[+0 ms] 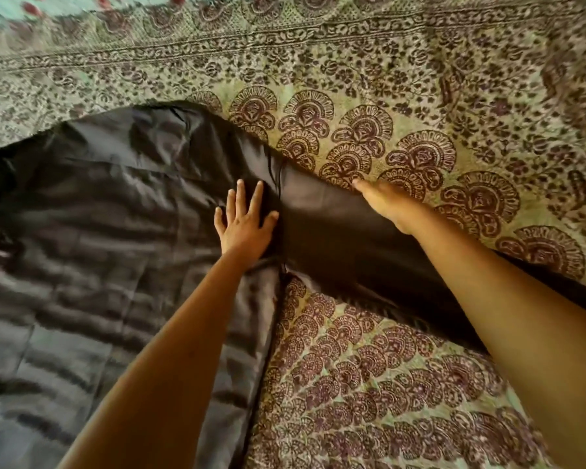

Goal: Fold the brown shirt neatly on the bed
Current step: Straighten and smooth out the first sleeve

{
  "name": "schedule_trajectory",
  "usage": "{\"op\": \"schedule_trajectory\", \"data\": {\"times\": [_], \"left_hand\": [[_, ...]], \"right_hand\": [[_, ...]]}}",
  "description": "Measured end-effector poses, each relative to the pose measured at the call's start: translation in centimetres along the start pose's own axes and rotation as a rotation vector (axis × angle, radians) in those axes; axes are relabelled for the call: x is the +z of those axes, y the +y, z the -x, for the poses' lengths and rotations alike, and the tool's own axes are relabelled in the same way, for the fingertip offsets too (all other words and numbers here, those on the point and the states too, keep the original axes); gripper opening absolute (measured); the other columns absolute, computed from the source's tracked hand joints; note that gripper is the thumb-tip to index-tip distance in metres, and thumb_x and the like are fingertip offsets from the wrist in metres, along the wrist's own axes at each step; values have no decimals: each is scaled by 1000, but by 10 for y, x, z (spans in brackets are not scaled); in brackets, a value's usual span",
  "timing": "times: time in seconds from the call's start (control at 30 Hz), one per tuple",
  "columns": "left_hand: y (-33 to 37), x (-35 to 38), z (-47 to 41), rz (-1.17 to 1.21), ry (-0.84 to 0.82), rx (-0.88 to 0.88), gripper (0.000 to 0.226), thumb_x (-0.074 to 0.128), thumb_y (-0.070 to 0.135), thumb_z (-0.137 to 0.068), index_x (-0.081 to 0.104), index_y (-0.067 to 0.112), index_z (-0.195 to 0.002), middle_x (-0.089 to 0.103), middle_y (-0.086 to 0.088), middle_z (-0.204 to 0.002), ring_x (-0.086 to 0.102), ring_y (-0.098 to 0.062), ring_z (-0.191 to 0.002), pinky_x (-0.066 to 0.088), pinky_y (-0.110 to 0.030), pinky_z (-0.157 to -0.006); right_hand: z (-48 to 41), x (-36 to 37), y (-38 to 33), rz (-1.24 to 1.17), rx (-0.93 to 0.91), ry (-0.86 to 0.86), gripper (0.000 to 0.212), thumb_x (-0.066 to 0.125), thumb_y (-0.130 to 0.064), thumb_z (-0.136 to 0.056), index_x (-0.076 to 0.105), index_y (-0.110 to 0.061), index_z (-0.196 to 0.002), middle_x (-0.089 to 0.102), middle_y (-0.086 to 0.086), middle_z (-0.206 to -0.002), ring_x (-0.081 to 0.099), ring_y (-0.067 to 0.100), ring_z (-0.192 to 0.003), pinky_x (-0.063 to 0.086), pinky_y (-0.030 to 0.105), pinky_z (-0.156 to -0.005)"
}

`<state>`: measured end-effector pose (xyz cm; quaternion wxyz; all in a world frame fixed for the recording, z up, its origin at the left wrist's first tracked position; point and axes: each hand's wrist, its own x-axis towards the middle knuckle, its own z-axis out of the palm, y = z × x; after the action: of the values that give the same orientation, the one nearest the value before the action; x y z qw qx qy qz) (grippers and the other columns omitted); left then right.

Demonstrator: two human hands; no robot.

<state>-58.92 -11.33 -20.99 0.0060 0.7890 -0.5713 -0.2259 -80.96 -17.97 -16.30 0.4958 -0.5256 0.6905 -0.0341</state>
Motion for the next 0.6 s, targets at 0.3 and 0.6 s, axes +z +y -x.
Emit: {"op": "schedule_trajectory", "data": {"times": [0.3,0.6], "left_hand": [[1,7,2,-10,74,-4,58,29,50,-96,4,38,-148,-9,3,-158,-10,-16,-146,-8,-42,-116],[18,-3,-21,28,284,54,48,32,41,-98,28,33,-144,12,1,-158,6,-18,-146,1,-49,-114]], "right_hand": [[-27,3,-36,-363,-97,-136,24,64,-22,-84,64,-11,-106,58,-3,-109,48,12,-113,34,26,-97],[-23,31,5,311,-540,675,22,50,-22,-88,58,-10,-105,66,9,-101,60,30,-91,44,37,-73]]}}
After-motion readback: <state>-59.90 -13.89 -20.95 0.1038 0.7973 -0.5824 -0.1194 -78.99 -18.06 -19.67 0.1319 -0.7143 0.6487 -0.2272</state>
